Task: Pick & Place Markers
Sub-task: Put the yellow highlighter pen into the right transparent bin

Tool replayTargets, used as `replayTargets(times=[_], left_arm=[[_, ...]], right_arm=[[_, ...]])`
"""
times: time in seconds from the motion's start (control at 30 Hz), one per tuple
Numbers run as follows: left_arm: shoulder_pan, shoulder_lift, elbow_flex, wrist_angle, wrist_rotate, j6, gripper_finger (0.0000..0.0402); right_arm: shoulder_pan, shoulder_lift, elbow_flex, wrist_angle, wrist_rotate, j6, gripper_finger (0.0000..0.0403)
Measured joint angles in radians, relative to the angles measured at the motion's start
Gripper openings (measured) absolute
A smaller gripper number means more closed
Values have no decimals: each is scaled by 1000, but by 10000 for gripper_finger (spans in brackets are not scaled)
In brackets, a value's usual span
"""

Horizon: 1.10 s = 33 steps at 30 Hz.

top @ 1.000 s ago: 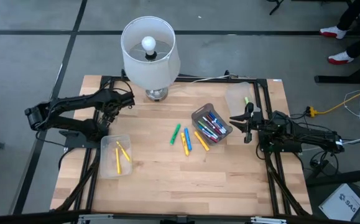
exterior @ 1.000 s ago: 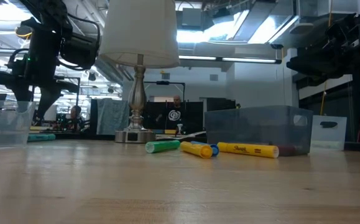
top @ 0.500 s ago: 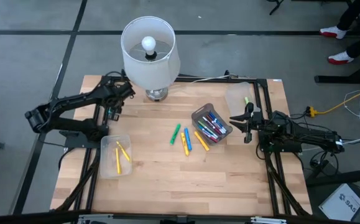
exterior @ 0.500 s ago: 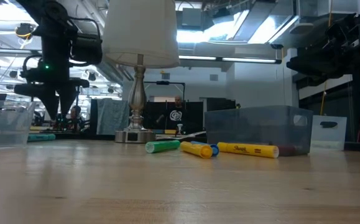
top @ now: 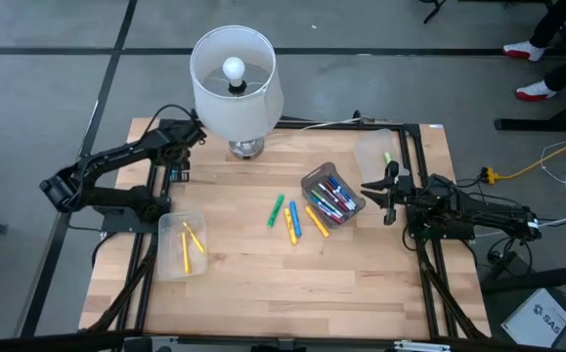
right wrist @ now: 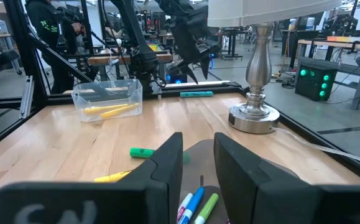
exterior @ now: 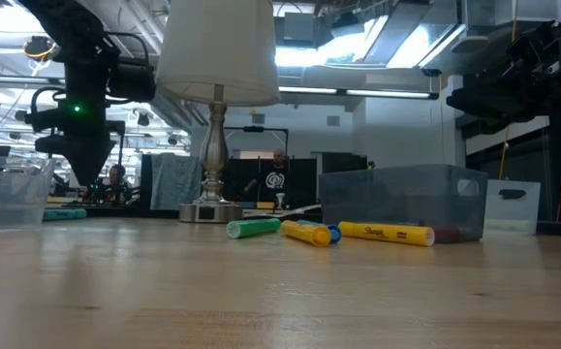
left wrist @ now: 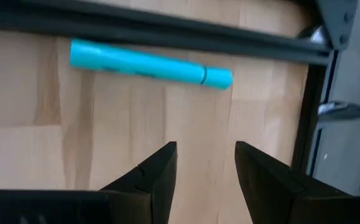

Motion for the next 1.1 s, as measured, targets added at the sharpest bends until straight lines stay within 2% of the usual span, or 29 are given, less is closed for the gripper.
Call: replayTargets(times=[0.2,0.4,0.73,1.1], left_arm=[[19,0,0,-28,-79,8,157],[58,26,0,-65,-22,-19,157],[52,72,0,-10,-15,-24,157],[-45,76,0,2,-142,164,157]], right_arm=[[0,0,0,0,0,0,91],[0,0,0,0,0,0,90],[0,0,0,0,0,0,91],[0,0,0,0,0,0,90]])
